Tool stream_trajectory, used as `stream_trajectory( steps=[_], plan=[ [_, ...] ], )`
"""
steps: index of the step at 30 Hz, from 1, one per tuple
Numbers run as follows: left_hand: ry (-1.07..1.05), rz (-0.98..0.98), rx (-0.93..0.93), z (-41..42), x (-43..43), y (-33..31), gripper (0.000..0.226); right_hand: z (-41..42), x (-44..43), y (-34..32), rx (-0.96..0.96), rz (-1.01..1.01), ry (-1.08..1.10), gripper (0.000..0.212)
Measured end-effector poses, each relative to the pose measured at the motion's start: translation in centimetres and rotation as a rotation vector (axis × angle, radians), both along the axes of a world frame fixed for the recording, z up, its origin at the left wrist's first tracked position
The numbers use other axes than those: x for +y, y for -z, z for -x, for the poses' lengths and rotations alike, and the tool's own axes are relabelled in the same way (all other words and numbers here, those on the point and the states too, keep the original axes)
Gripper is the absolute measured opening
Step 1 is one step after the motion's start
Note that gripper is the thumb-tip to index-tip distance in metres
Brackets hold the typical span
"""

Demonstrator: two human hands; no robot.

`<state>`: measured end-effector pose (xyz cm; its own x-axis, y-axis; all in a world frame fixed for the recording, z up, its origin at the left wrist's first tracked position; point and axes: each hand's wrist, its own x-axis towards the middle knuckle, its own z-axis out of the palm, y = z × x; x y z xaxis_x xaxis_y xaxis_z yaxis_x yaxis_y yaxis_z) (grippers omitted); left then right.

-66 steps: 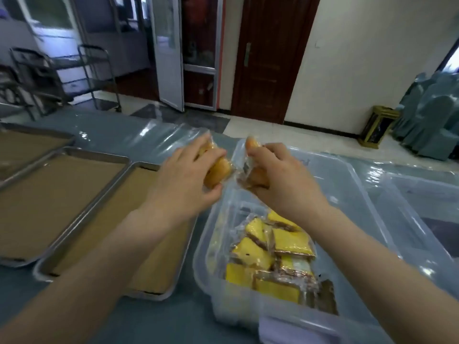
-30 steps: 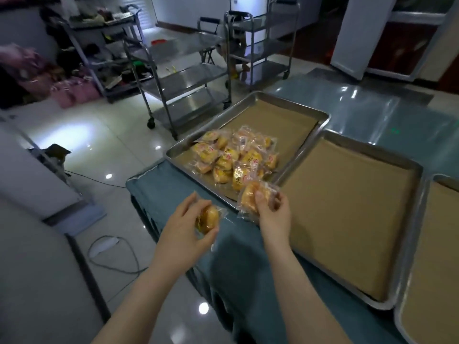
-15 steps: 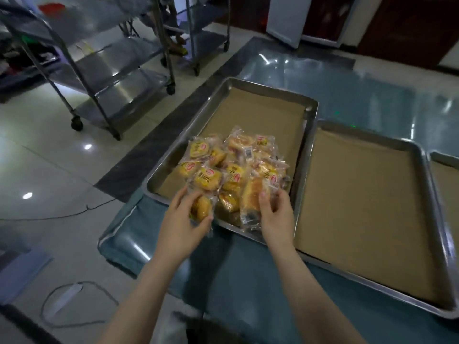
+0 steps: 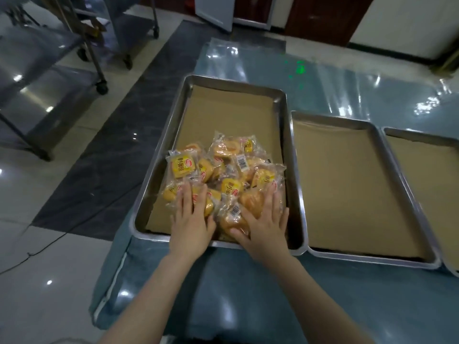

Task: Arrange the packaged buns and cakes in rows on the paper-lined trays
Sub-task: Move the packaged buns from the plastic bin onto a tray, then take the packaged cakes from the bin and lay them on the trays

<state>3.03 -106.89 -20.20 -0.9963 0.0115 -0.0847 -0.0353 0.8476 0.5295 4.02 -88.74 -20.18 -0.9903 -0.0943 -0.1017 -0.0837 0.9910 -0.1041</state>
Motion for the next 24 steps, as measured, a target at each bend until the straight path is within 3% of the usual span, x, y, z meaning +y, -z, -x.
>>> stream_trajectory(
  steps=[7,11,17,21,24],
  plan=[
    [0.048,0.069,-0.064,1.9,-1.6,-0.5,0.077,2.6,0.8,0.3,-0.111,-0.028,-0.050,0.078],
    [0.036,0.065,0.031,0.7,-1.8,-1.4,0.088,2.2,1.6,-0.6,-0.066,0.136,-0.055,0.084],
    [0.183,0.113,0.188,-2.5,1.2,-3.1,0.087,0.1,5.1,-2.6,0.103,0.441,-0.072,0.066],
    [0.308,0.300,0.250,-3.7,5.3,-4.3,0.080,-0.7,9.4,-4.2,0.109,0.519,-0.099,0.060],
    [0.321,0.393,0.316,-3.0,10.0,-6.4,0.073,-0.3,14.2,-6.5,0.099,0.470,-0.164,0.053]
  ],
)
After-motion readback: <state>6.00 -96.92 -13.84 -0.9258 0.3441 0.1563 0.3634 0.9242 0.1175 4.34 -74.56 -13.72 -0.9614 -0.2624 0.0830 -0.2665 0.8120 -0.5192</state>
